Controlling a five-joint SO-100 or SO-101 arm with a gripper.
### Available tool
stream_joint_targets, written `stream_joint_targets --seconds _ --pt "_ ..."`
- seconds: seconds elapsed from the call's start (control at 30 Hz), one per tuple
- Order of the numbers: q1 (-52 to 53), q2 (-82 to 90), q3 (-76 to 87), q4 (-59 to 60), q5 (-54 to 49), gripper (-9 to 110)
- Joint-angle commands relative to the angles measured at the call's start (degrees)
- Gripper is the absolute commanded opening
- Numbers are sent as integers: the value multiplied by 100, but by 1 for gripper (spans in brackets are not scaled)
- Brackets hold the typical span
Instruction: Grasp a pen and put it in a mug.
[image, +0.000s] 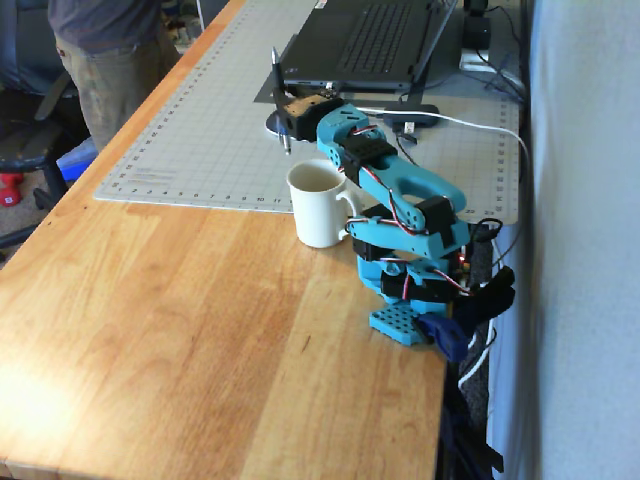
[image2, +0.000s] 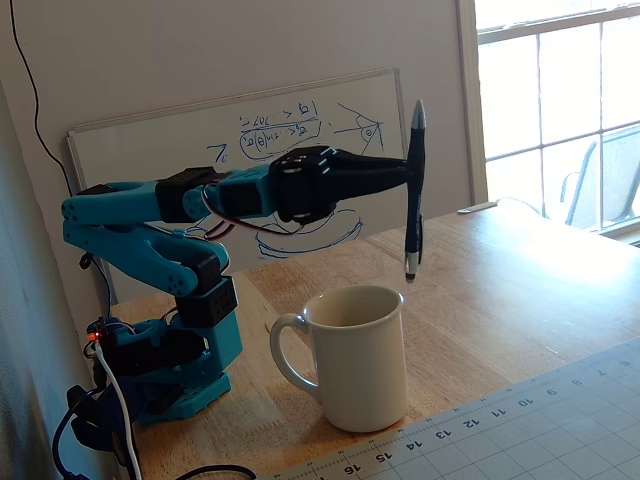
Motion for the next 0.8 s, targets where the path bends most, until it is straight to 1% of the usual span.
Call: stream_joint_targets --seconds 0.0,0.5,0.6,0.77 --pt "44 158 -105 -193 -62 0" --pt "-9 756 -88 -149 -62 0" --pt "-26 765 -97 176 -62 0" --pt "-44 1222 -123 1169 -62 0"
